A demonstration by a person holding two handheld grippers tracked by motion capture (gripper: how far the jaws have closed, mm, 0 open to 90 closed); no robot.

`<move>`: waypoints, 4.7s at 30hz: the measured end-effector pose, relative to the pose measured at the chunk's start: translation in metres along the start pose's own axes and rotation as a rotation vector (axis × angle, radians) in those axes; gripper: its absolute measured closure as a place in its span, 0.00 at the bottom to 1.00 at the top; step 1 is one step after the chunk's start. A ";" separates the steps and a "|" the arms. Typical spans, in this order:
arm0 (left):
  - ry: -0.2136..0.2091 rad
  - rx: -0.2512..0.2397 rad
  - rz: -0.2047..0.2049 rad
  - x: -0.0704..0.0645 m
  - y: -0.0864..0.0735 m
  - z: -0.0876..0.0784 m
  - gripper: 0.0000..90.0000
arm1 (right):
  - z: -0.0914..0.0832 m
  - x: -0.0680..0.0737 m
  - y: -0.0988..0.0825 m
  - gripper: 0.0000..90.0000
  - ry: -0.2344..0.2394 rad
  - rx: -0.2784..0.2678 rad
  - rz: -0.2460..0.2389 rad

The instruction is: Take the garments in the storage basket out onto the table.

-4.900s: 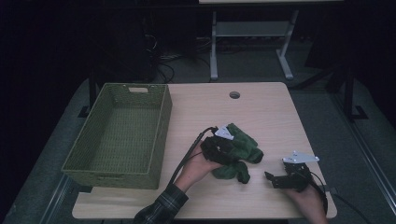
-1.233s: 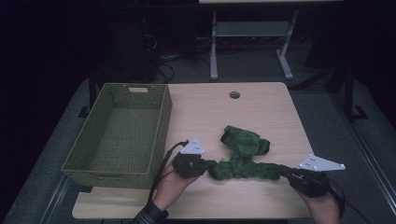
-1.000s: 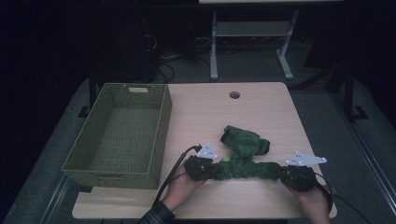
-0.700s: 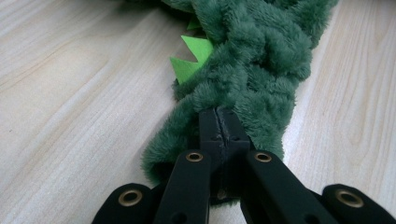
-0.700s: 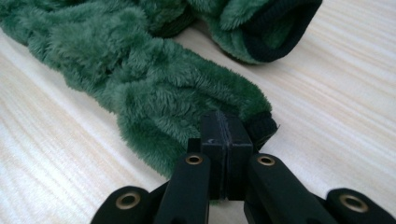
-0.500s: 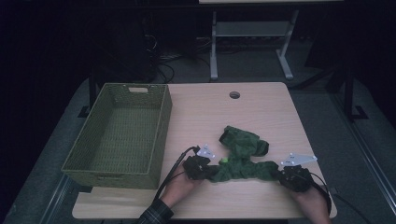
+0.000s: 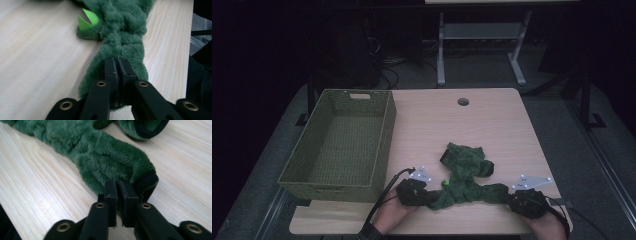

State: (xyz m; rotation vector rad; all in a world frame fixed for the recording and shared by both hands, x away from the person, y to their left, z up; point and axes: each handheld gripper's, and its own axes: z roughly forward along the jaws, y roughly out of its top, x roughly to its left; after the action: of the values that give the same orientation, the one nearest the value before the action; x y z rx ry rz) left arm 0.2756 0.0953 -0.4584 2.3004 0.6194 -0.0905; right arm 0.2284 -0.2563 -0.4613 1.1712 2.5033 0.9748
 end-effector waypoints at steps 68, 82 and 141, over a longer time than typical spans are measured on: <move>0.045 0.060 -0.054 0.049 0.043 0.006 0.74 | 0.045 -0.014 0.077 0.81 0.136 0.019 -0.043; 0.111 -0.088 -0.048 0.068 0.094 -0.018 0.63 | 0.023 -0.039 0.111 0.66 0.051 -0.097 0.003; 0.276 -0.060 -0.093 0.123 0.095 0.025 0.95 | 0.084 -0.075 0.140 1.00 -0.008 0.048 0.089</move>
State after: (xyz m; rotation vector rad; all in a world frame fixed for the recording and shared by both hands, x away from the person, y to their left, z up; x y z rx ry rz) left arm 0.4308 0.0708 -0.4448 2.2437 0.8568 0.2023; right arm 0.4004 -0.2069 -0.4411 1.3086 2.5006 0.9334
